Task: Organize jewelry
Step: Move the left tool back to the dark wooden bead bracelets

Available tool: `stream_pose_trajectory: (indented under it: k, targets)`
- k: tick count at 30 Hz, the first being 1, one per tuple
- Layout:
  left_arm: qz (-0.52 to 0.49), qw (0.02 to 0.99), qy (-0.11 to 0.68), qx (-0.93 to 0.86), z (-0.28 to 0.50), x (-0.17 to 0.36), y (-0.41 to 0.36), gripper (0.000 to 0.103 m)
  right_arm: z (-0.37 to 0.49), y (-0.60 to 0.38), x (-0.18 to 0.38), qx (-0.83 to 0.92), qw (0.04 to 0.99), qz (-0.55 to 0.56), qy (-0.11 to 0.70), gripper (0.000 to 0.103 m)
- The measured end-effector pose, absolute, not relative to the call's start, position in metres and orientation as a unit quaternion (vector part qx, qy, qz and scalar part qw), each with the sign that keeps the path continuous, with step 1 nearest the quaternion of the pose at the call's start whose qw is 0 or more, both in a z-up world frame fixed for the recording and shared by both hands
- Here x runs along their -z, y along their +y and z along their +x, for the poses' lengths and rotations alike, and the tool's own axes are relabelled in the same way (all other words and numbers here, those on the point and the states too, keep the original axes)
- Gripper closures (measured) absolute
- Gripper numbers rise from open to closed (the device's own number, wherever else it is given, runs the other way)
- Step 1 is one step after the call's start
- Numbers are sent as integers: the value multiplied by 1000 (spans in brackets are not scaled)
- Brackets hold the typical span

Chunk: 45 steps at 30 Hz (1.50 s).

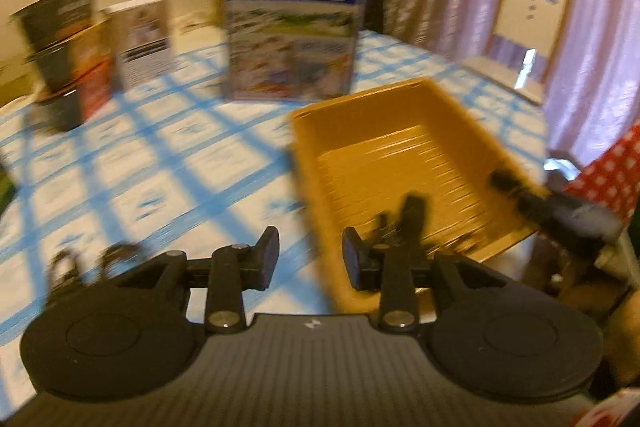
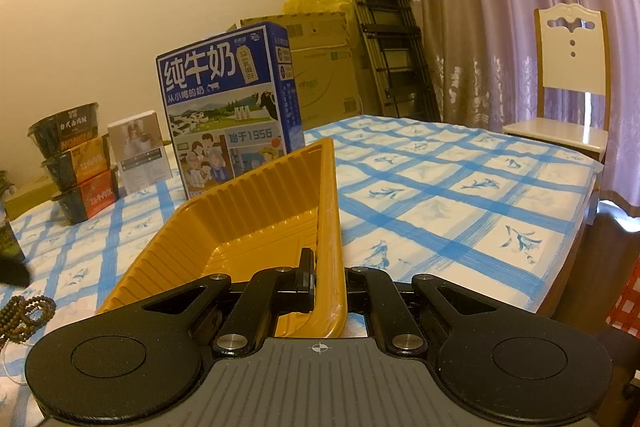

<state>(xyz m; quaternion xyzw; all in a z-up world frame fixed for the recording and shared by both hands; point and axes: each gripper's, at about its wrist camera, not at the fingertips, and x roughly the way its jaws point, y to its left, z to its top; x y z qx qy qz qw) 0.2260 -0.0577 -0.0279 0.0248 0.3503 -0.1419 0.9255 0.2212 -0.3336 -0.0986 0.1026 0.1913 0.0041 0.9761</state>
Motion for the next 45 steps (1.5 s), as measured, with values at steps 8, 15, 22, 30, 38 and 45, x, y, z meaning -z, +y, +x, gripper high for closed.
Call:
stream_pose_trajectory:
  k: [8, 15, 22, 30, 38, 45]
  targets:
    - [6, 924, 381, 43, 203, 47, 14, 72, 224, -328, 99, -5, 976, 99, 195, 97]
    - [8, 921, 390, -2, 183, 56, 46, 68, 226, -328, 101, -3, 975, 101, 199, 97]
    - [0, 917, 398, -32, 170, 64, 68, 68, 226, -328, 102, -3, 975, 101, 199, 97]
    - [-4, 912, 407, -44, 166, 73, 74, 67, 224, -330, 105, -1, 974, 98, 203, 98]
    - [4, 913, 406, -49, 171, 77, 77, 68, 225, -330, 105, -1, 974, 98, 203, 98]
    - [17, 914, 403, -52, 179, 79, 78, 68, 225, -329, 105, -1, 974, 98, 203, 98]
